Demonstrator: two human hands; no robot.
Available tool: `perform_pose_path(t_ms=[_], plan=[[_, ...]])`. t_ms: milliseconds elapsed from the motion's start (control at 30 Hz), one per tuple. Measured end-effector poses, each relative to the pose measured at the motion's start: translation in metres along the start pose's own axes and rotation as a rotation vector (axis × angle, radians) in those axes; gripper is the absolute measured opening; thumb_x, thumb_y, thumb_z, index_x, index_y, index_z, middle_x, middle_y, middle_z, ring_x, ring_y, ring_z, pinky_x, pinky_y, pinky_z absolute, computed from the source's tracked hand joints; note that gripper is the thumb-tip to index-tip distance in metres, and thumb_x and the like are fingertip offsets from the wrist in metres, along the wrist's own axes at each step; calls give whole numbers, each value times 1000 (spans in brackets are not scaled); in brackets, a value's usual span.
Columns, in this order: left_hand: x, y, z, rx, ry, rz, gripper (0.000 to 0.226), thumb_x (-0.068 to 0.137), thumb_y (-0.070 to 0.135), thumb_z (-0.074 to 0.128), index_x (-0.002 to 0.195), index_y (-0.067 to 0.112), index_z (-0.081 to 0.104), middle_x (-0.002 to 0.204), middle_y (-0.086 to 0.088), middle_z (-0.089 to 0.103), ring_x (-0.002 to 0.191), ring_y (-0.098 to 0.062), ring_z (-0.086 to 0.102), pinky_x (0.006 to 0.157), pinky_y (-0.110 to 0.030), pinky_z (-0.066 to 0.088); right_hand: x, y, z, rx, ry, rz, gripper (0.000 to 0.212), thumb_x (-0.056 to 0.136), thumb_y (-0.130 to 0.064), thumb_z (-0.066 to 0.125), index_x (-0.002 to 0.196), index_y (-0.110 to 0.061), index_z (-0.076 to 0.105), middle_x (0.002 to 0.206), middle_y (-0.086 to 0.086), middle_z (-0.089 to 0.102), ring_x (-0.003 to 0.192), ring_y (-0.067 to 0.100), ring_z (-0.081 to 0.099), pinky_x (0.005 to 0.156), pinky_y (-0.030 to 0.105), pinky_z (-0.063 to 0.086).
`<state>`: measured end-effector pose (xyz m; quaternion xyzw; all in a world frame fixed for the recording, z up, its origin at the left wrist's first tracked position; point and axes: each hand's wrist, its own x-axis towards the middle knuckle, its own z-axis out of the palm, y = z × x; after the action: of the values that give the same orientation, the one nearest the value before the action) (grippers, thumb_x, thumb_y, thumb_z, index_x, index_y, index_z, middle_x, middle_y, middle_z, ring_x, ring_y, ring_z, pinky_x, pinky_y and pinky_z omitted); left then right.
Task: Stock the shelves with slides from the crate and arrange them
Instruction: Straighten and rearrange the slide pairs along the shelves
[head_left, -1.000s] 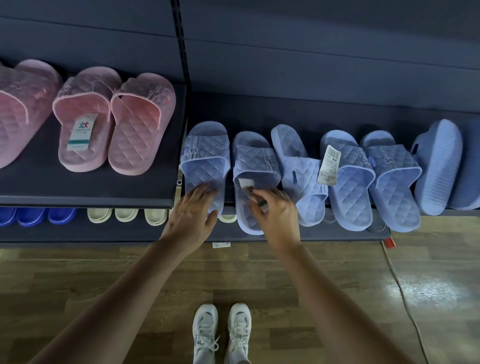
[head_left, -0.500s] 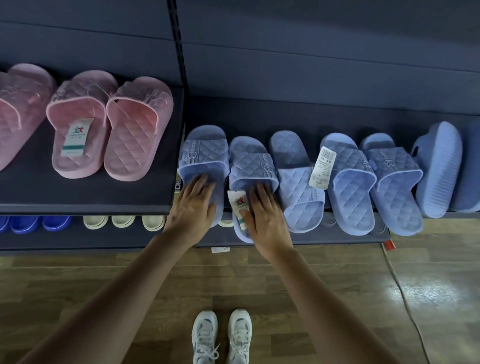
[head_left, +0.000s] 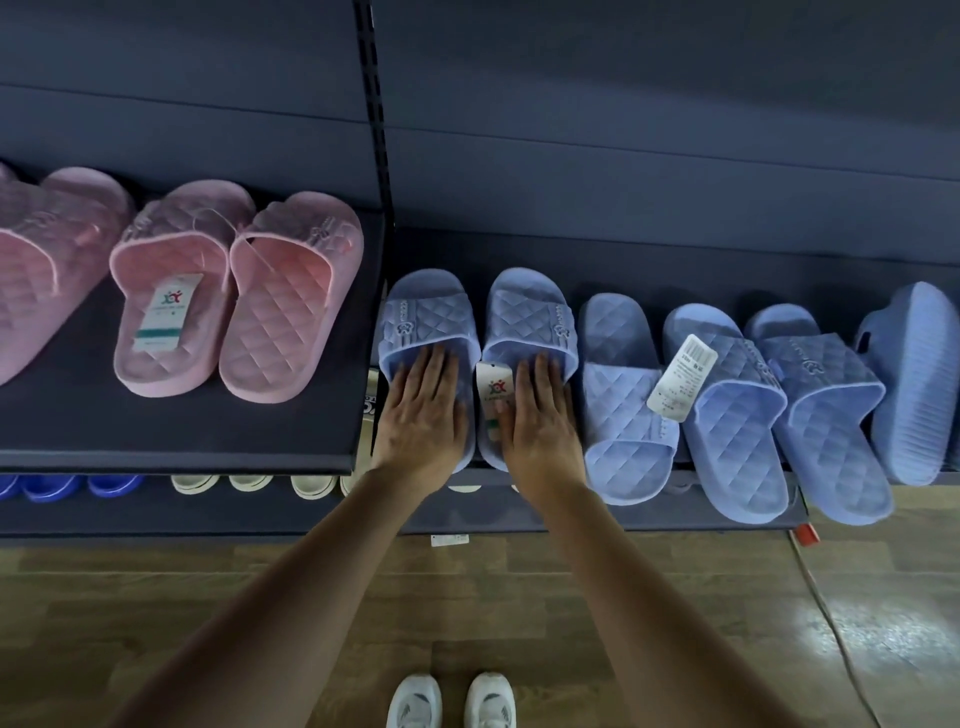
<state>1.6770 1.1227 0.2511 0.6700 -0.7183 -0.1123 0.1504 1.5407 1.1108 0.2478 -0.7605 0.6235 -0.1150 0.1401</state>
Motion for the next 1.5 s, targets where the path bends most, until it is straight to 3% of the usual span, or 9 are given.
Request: perform_pose_path(t_ms=[100, 267, 400, 667, 867, 1000, 1200, 1333, 1500], plan=[[10, 6, -4, -69, -22, -84, 66, 86, 32, 16, 138, -3, 36, 144, -20, 38, 133, -32, 38, 110, -39, 14, 15, 5, -2, 44, -76, 12, 76, 85, -48, -2, 148, -6, 1, 156, 11, -6, 144, 22, -10, 111, 27, -14], [33, -6, 3, -48, -12, -48, 57, 84, 25, 31, 126, -7, 50, 129, -26, 53, 118, -39, 53, 100, -49, 26, 33, 5, 7, 75, 48, 18, 79, 84, -47, 2, 145, 1, 16, 154, 20, 10, 144, 32, 5, 112, 31, -6], [49, -9, 2, -62, 8, -48, 67, 85, 34, 18, 139, -2, 36, 144, -21, 38, 134, -33, 36, 112, -44, 21, 52, 5, 9, 68, 143, -25, 77, 94, -48, 9, 135, 10, 36, 142, 31, 32, 135, 44, 28, 110, 42, 13], [80, -19, 2, -31, 3, -40, 54, 97, 23, 33, 146, 4, 19, 154, -13, 18, 143, -24, 15, 117, -38, 9, 77, 13, 10, 73, 90, -89, 75, 88, -45, 12, 139, 7, 31, 147, 28, 25, 139, 41, 19, 111, 39, 5], [79, -19, 1, -49, 42, -27, 72, 83, 38, 14, 139, -1, 36, 145, -20, 37, 135, -32, 34, 113, -45, 24, 84, 4, 9, 40, 110, -48, 70, 101, -39, 12, 117, 15, 54, 120, 36, 53, 111, 50, 53, 88, 60, 40], [79, -17, -1, -67, 6, -31, 66, 84, 33, 21, 132, -5, 45, 136, -23, 47, 127, -37, 44, 106, -52, 34, 83, 0, 10, 36, 87, -21, 55, 89, -28, 35, 118, 15, 53, 122, 36, 52, 113, 50, 52, 89, 61, 41], [75, -5, -9, 45, -27, -74, 48, 94, 19, 38, 139, 3, 37, 143, -15, 41, 134, -31, 35, 112, -43, 25, 78, -3, -12, 27, -66, 32, 66, 95, -44, 19, 146, -2, 20, 154, 18, 16, 143, 30, 14, 115, 42, 17], [60, -3, -24, -42, -16, -91, 47, 89, 14, 50, 134, 4, 44, 141, -15, 43, 132, -30, 37, 108, -40, 29, 51, -5, -44, 69, -16, -30, 54, 95, -31, 46, 143, -10, 31, 150, 10, 32, 137, 26, 29, 111, 38, 24], [26, 14, -59, -60, 14, -30, 44, 84, 11, 60, 126, 1, 53, 133, -19, 51, 122, -35, 48, 100, -45, 37, 4, 1, -76, 62, 59, -28, 51, 86, -35, 47, 128, -6, 52, 128, 16, 56, 117, 35, 53, 97, 44, 41]])
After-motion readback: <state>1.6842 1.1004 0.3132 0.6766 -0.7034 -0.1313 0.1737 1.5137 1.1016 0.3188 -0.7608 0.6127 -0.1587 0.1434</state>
